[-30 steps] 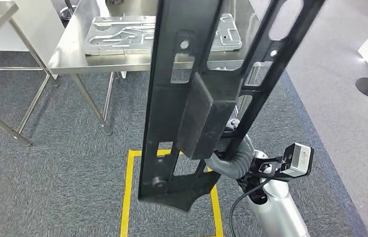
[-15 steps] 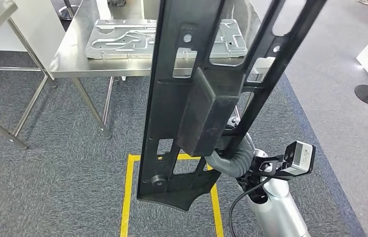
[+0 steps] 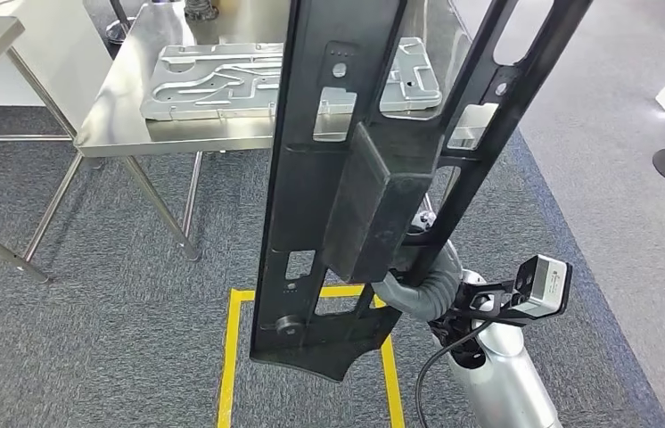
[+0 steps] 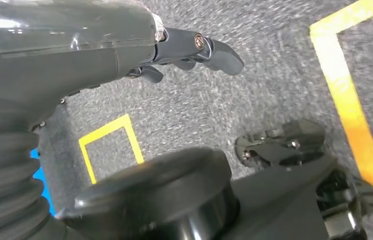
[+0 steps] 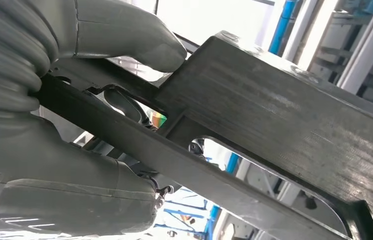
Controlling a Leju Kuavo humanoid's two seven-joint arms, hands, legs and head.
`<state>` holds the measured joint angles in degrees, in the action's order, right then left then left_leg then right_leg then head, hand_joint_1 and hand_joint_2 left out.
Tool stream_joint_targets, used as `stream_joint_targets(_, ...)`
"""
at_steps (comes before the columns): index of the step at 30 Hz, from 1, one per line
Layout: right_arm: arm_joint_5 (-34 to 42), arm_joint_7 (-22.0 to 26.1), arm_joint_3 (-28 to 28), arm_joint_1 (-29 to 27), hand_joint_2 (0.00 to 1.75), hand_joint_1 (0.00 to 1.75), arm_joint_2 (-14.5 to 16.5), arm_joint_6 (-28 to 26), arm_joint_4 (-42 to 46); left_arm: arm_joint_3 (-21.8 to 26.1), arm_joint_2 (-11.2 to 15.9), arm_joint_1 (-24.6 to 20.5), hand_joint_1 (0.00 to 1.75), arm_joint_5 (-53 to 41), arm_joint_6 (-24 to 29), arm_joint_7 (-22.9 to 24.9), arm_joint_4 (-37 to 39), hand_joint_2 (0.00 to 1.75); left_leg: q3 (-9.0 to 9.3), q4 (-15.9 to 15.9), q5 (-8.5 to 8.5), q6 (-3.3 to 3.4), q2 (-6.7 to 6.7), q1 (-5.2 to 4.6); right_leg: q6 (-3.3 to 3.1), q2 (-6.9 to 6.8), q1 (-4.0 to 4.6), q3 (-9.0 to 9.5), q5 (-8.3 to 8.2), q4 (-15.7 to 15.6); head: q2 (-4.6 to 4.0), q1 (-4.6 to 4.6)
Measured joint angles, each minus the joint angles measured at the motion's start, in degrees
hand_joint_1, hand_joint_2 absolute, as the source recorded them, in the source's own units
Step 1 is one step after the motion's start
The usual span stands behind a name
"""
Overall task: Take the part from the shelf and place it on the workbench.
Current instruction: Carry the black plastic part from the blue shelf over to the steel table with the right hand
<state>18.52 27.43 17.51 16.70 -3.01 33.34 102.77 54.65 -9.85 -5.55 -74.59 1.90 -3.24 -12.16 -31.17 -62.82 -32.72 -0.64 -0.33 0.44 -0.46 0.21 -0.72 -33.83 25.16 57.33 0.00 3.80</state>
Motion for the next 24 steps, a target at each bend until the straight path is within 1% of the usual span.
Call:
stream_joint_targets(1, 0.01, -0.09, 0.0, 0.05, 1.75, 1.71, 0.01, -0.01, 0.01, 0.01, -0.01, -0.05, 0.0, 0.05, 0.0, -0.08, 0.01, 1.75, -2.26, -4.1, -1.6, -0.13, 0.0, 0.01, -0.24, -0.09, 0.06, 0.31, 0.3, -0.02, 0.0, 0.01)
stream_joint_targets(2, 0.02, -0.19, 0.01, 0.03, 1.75, 1.71, 0.01, -0.02, 0.01, 0.02, -0.01, -0.17, 0.0, 0.09, -0.02, -0.16, 0.01, 1.75, -4.68, -8.08, -2.82, -0.22, 0.0, 0.04, -0.35, -0.15, 0.14, 0.61, 0.61, -0.01, 0.0, 0.01)
stream_joint_targets(3, 0.02, -0.3, 0.01, 0.0, 1.75, 1.71, 0.01, -0.02, 0.01, 0.02, 0.0, -0.31, 0.0, 0.08, -0.03, -0.24, 0.01, 1.75, -6.6, -10.78, -3.1, -0.26, 0.01, 0.05, -0.39, -0.16, 0.21, 1.0, 0.96, -0.01, 0.0, 0.01)
stream_joint_targets(4, 0.03, -0.4, 0.02, -0.02, 1.75, 1.71, 0.01, -0.01, 0.01, 0.03, 0.01, -0.42, 0.0, 0.05, -0.04, -0.24, 0.0, 1.75, -7.55, -11.34, -2.11, -0.2, 0.02, 0.05, -0.39, -0.13, 0.28, 1.49, 1.34, 0.0, 0.0, 0.01)
stream_joint_targets(5, 0.04, -0.46, 0.02, -0.04, 1.75, 1.71, 0.01, -0.02, 0.01, 0.03, 0.02, -0.45, 0.0, 0.0, -0.06, -0.23, 0.0, 1.75, -7.42, -9.65, 0.03, -0.05, 0.02, 0.04, -0.35, -0.07, 0.33, 2.1, 1.76, 0.0, 0.0, 0.01)
stream_joint_targets(6, 0.07, -0.49, 0.02, -0.04, 1.75, 1.71, 0.01, -0.02, 0.03, 0.03, 0.03, -0.38, 0.0, -0.05, -0.06, -0.19, 0.0, 1.75, -6.39, -6.03, 3.03, 0.2, 0.02, 0.03, -0.28, 0.01, 0.37, 2.8, 2.23, 0.0, 0.0, 0.01)
stream_joint_targets(7, 0.1, -0.52, 0.02, -0.03, 1.75, 1.71, 0.01, -0.02, 0.04, 0.04, 0.04, -0.24, 0.0, -0.08, -0.06, -0.15, 0.0, 1.75, -5.11, -2.24, 5.5, 0.48, 0.01, -0.06, -0.14, 0.09, 0.44, 3.43, 2.69, -0.01, 0.0, 0.0)
stream_joint_targets(8, 0.13, -0.56, 0.02, -0.01, 1.75, 1.71, 0.01, -0.03, 0.06, 0.03, 0.04, -0.13, 0.0, -0.12, -0.06, -0.13, 0.01, 1.75, -3.91, 1.1, 7.11, 0.74, 0.0, -0.18, 0.09, 0.19, 0.54, 3.83, 3.11, 0.05, 0.0, 0.0)
stream_joint_targets(9, 0.15, -0.61, 0.02, 0.01, 1.75, 1.71, 0.01, -0.04, 0.1, 0.03, 0.04, -0.06, 0.0, -0.16, -0.07, -0.1, 0.01, 1.75, -3.19, 3.16, 7.78, 0.97, -0.01, -0.31, 0.35, 0.24, 0.6, 4.0, 3.4, 0.08, 0.0, 0.0)
stream_joint_targets(11, 0.16, -0.74, 0.02, 0.02, 1.75, 1.71, 0.01, -0.12, 0.18, 0.03, 0.04, 0.03, 0.0, -0.22, -0.12, -0.09, 0.01, 1.75, -2.87, 4.27, 7.3, 1.39, -0.07, -0.51, 1.0, 0.28, 0.6, 3.93, 3.72, 0.02, 0.0, 0.01)
stream_joint_targets(12, 0.17, -0.8, 0.02, 0.0, 1.75, 1.71, 0.01, -0.19, 0.28, 0.03, 0.01, 0.03, 0.0, -0.26, -0.16, -0.09, 0.01, 1.75, -2.79, 4.44, 7.22, 1.67, -0.12, -0.42, 1.34, 0.24, 0.55, 3.97, 3.89, -0.08, 0.0, 0.01)
stream_joint_targets(13, 0.17, -0.85, 0.02, 0.0, 1.75, 1.71, 0.0, -0.27, 0.39, 0.04, -0.02, 0.04, 0.0, -0.28, -0.19, -0.11, 0.01, 1.75, -2.53, 4.76, 7.17, 1.95, -0.16, -0.32, 1.68, 0.19, 0.5, 3.94, 4.22, 0.27, 0.0, 0.0)
stream_joint_targets(14, 0.18, -0.85, 0.01, 0.04, 1.75, 1.71, -0.01, -0.34, 0.54, 0.04, -0.05, 0.02, 0.0, -0.33, -0.2, -0.12, 0.01, 1.75, -2.18, 5.08, 7.11, 2.25, -0.16, -0.17, 1.99, 0.15, 0.47, 3.34, 4.98, 1.72, 0.0, -0.01)
stream_joint_targets(15, 0.2, -0.85, -0.01, 0.05, 1.75, 1.71, -0.01, -0.39, 0.67, 0.04, -0.09, -0.01, 0.0, -0.37, -0.22, -0.12, 0.01, 1.75, -1.8, 5.33, 7.01, 2.49, -0.13, -0.03, 2.25, 0.12, 0.4, 2.28, 5.98, 3.95, 0.0, -0.01)
stream_joint_targets(16, 0.2, -0.85, -0.02, 0.01, 1.75, 1.71, -0.01, -0.4, 0.74, 0.04, -0.09, 0.01, 0.0, -0.39, -0.25, -0.12, 0.01, 1.75, -1.51, 5.42, 6.79, 2.66, -0.08, -0.02, 2.46, 0.09, 0.28, 0.14, 7.33, 7.74, 0.0, -0.02)
stream_joint_targets(17, 0.2, -0.85, -0.03, -0.13, 1.75, 1.71, -0.02, -0.4, 0.77, 0.04, -0.09, 0.03, 0.0, -0.41, -0.27, -0.11, 0.01, 1.75, -1.27, 5.42, 6.52, 2.78, -0.05, -0.01, 2.64, 0.09, 0.16, -2.48, 8.56, 11.91, 0.0, -0.02)
stream_joint_targets(18, 0.19, -0.86, -0.04, -0.33, 1.75, 1.71, -0.02, -0.39, 0.77, 0.04, -0.09, 0.08, 0.0, -0.42, -0.3, -0.1, 0.01, 1.75, -0.98, 5.41, 6.21, 2.8, -0.05, 0.0, 2.79, 0.08, 0.03, -4.8, 8.96, 15.02, 0.0, -0.02)
stream_joint_targets(19, 0.17, -0.87, -0.04, -0.51, 1.75, 1.71, -0.03, -0.38, 0.77, 0.04, -0.09, 0.13, 0.0, -0.42, -0.32, -0.09, 0.01, 1.75, -0.58, 5.39, 5.84, 2.77, -0.08, 0.0, 2.91, 0.07, -0.09, -6.55, 8.4, 16.73, 0.0, -0.02)
stream_joint_targets(20, 0.17, -0.87, -0.04, -0.62, 1.75, 1.71, -0.03, -0.38, 0.78, 0.04, -0.09, 0.17, 0.0, -0.42, -0.32, -0.09, 0.01, 1.75, -0.07, 5.37, 5.45, 2.7, -0.12, 0.02, 2.94, 0.05, -0.16, -6.86, 6.49, 15.64, 0.0, -0.02)
stream_joint_targets(21, 0.17, -0.87, -0.04, -0.66, 1.75, 1.71, -0.03, -0.38, 0.79, 0.04, -0.1, 0.19, 0.0, -0.42, -0.32, -0.08, 0.01, 1.75, 0.56, 5.37, 5.0, 2.59, -0.16, 0.03, 2.89, 0.0, -0.21, -6.05, 3.7, 12.42, 0.0, -0.02)
stream_joint_targets(22, 0.17, -0.87, -0.04, -0.66, 1.75, 1.71, -0.03, -0.38, 0.8, 0.04, -0.12, 0.22, 0.0, -0.42, -0.32, -0.08, 0.01, 1.75, 1.1, 5.38, 4.52, 2.41, -0.18, 0.05, 2.75, -0.07, -0.21, -4.64, 1.07, 8.37, 0.0, -0.02)
stream_joint_targets(23, 0.17, -0.87, -0.04, -0.66, 1.75, 1.71, -0.03, -0.38, 0.8, 0.04, -0.14, 0.18, 0.0, -0.42, -0.32, -0.08, 0.02, 1.75, 1.51, 5.31, 4.06, 2.14, -0.19, -0.04, 2.57, -0.13, -0.08, -3.31, -0.74, 4.84, 0.0, -0.02)
stream_joint_targets(24, 0.17, -0.88, -0.04, -0.65, 1.75, 1.71, -0.03, -0.37, 0.83, 0.04, -0.15, 0.14, 0.0, -0.42, -0.32, -0.08, 0.02, 1.75, 1.69, 5.29, 3.72, 1.84, -0.2, -0.1, 2.26, -0.16, 0.07, -2.43, -1.53, 2.5, 0.0, -0.01)
